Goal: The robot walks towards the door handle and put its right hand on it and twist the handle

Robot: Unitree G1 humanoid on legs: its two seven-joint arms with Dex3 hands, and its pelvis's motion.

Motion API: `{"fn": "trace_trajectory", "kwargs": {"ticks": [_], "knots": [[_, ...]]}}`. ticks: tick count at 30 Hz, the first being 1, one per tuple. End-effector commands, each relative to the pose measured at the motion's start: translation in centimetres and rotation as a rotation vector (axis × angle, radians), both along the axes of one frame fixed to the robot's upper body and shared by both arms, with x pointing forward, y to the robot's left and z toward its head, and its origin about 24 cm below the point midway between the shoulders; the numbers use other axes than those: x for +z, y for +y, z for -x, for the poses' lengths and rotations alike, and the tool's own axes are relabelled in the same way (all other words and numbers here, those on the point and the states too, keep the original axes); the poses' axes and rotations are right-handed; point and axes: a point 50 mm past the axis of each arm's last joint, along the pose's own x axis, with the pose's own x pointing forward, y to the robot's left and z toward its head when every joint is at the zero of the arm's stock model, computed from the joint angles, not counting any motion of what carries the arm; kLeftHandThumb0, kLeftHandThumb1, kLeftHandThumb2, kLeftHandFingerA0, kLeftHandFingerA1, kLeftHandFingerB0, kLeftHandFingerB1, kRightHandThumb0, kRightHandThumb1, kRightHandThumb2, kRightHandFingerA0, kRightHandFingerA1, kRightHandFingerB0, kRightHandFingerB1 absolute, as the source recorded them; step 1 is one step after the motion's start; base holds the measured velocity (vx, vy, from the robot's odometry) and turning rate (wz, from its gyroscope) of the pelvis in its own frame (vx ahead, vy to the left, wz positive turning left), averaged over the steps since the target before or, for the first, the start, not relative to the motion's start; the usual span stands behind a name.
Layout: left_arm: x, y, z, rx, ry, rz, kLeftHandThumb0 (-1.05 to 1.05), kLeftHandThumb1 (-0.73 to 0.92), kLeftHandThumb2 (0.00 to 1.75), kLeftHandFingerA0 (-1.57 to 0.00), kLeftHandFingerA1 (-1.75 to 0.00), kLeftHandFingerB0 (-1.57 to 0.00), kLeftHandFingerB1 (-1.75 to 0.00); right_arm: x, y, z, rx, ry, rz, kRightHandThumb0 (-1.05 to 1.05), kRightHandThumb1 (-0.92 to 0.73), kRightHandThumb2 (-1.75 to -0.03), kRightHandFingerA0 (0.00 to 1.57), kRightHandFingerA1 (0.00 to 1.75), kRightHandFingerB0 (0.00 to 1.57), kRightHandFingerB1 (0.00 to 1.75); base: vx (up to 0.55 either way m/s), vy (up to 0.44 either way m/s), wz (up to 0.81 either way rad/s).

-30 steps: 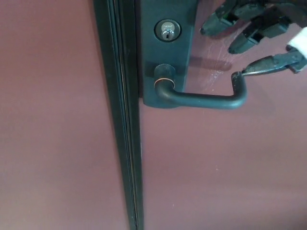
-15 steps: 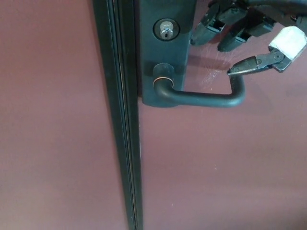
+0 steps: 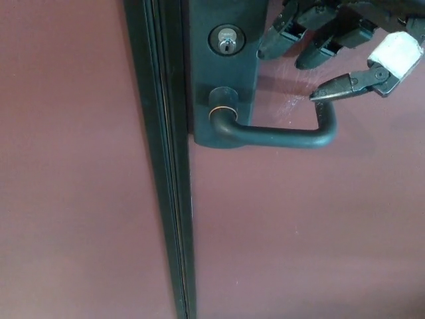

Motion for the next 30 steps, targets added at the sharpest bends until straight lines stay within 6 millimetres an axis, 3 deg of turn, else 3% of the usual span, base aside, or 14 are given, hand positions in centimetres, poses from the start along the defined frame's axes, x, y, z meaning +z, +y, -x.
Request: {"fn": "trace_trajectory", "kwargs": {"ticks": [1, 3, 7, 8, 13, 18, 30], "knots": [[-0.2, -0.1, 0.4, -0.014, 0.022, 0.008, -0.15, 0.38, 0.67, -0.69, -0.86, -0.57, -0.70, 0.3, 0.2, -0.1, -0.002, -0.032, 0.015, -0.61, -0.43, -0.80, 0.34, 0.49, 0.36, 0.47, 0.00, 0.000, 0.00], [-0.2, 0.0, 0.8, -0.011, 0.030, 0.002, -0.15, 0.38, 0.67, -0.69, -0.86, -0.57, -0.70, -0.1, 0.7, -0.3, 0.004, -0.032, 0.041, -0.67, -0.46, -0.79, 0.43, 0.51, 0.32, 0.43, 0.00, 0.000, 0.00], [-0.4, -0.1, 1.3, -0.006, 0.044, -0.001, -0.15, 0.38, 0.66, -0.69, -0.86, -0.57, -0.70, -0.9, 1.2, -0.5, 0.007, -0.016, 0.090, -0.57, -0.42, -0.81, 0.44, 0.54, 0.28, 0.44, 0.00, 0.000, 0.00], [-0.4, -0.1, 1.4, -0.005, 0.047, -0.001, -0.15, 0.38, 0.66, -0.69, -0.86, -0.57, -0.70, -1.2, 1.4, -0.6, 0.007, -0.008, 0.108, -0.58, -0.51, -0.56, 0.49, 0.41, 0.42, 0.36, 0.00, 0.000, 0.00], [-0.4, 0.0, 1.4, -0.001, 0.048, 0.000, -0.15, 0.38, 0.66, -0.69, -0.86, -0.57, -0.70, -1.5, 1.7, -0.9, 0.008, -0.001, 0.122, -0.58, -0.51, -0.56, 0.51, 0.42, 0.42, 0.36, 0.00, 0.000, 0.00], [-0.4, 0.0, 1.4, 0.014, 0.041, 0.009, -0.15, 0.38, 0.67, -0.69, -0.86, -0.57, -0.70, -3.0, 2.5, -1.6, 0.003, 0.029, 0.158, -0.57, -0.53, -0.57, 0.59, 0.45, 0.41, 0.35, 0.00, 0.000, 0.00], [-0.4, 0.1, 1.4, 0.007, 0.045, 0.002, -0.15, 0.38, 0.66, -0.69, -0.85, -0.57, -0.69, -4.8, 2.0, -2.3, -0.020, 0.075, 0.154, -0.56, -0.54, -0.57, 0.58, 0.45, 0.41, 0.35, 0.00, 0.000, 0.00]]}}
